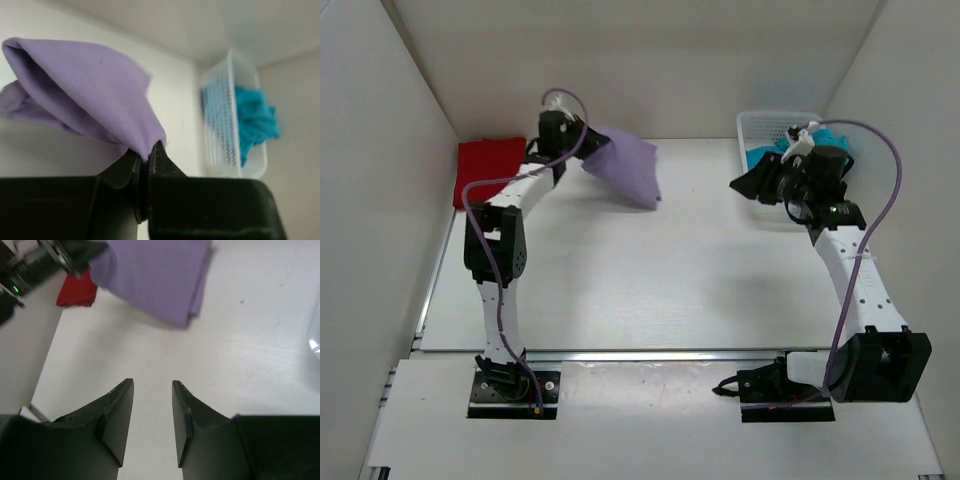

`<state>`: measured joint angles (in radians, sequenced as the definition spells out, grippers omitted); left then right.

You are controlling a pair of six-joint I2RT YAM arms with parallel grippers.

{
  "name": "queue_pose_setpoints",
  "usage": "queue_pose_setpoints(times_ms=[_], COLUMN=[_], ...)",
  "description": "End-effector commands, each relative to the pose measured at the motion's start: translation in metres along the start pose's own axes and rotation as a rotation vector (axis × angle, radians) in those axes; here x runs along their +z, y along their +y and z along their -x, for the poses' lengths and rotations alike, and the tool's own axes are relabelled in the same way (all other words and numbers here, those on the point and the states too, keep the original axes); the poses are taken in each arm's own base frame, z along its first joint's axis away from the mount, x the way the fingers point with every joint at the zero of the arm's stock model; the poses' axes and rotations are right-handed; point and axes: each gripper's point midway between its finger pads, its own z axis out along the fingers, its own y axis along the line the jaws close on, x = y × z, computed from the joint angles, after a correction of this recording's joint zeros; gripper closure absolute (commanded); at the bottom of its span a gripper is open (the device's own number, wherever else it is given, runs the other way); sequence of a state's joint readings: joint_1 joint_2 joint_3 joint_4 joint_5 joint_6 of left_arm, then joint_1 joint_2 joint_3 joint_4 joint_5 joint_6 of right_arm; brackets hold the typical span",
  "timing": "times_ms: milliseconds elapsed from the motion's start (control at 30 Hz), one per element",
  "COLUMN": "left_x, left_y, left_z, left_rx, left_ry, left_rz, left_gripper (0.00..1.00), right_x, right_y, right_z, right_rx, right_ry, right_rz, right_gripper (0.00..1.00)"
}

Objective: Fold and stack the t-shirts
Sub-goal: Put the neatly folded tshirt into the corner of the board with the left arm

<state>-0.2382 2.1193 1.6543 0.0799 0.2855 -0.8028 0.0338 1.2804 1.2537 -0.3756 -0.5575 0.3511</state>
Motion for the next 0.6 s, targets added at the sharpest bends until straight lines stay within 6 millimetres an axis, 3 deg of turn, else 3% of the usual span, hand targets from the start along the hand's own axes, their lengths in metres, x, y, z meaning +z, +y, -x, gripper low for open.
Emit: queue_pose_setpoints(times_ms=[0, 33, 100, 167, 233, 267, 300, 333, 367, 400, 433, 500, 567], left_x=[-0.041, -0.053, -0.073, -0.103, -0.134, -0.144, -0.154, -0.166, -0.184, -0.191, -0.212, -0.237, -0.26], left_y=[-0.006, 0.005, 0.009, 0.043, 0.094, 0.115, 0.135, 0.16, 0.185, 0.194, 0.219, 0.248, 0.251], left_z=[0.109, 0.136, 0.164, 0.201, 0.213, 0.21, 0.211, 0.202, 0.196, 0.19, 0.187, 0.169, 0.171], left_rx=[0.046, 0.046, 0.029, 0.001, -0.038, -0.058, -0.092, -0.151, -0.185, -0.233, -0.284, -0.356, -0.374], left_ry=[-0.149, -0.191, -0.237, -0.319, -0.37, -0.391, -0.415, -0.434, -0.472, -0.488, -0.535, -0.572, -0.628], left_rz=[0.004, 0.024, 0.018, 0.063, 0.154, 0.193, 0.231, 0.264, 0.287, 0.296, 0.343, 0.401, 0.443], left_gripper=[1.0, 1.0, 1.0, 1.0, 1.0, 0.96, 0.84, 0.67, 0.57, 0.37, 0.28, 0.22, 0.19], right_x=[0.004, 0.005, 0.013, 0.018, 0.025, 0.026, 0.028, 0.03, 0.031, 0.03, 0.032, 0.031, 0.031], right_y=[0.018, 0.019, 0.014, 0.018, 0.026, 0.029, 0.031, 0.034, 0.034, 0.037, 0.033, 0.035, 0.028], right_z=[-0.023, -0.031, -0.056, -0.071, -0.093, -0.098, -0.105, -0.108, -0.116, -0.118, -0.123, -0.132, -0.145], right_rx=[0.053, 0.054, 0.068, 0.068, 0.074, 0.072, 0.078, 0.07, 0.084, 0.078, 0.072, 0.08, 0.105], right_ry=[-0.004, 0.009, 0.063, 0.104, 0.162, 0.17, 0.189, 0.198, 0.221, 0.225, 0.231, 0.244, 0.255], right_rz=[0.212, 0.223, 0.206, 0.206, 0.238, 0.25, 0.254, 0.266, 0.259, 0.263, 0.252, 0.254, 0.24], right_gripper=[0.65, 0.65, 0.65, 0.65, 0.65, 0.65, 0.65, 0.64, 0.65, 0.65, 0.65, 0.63, 0.62])
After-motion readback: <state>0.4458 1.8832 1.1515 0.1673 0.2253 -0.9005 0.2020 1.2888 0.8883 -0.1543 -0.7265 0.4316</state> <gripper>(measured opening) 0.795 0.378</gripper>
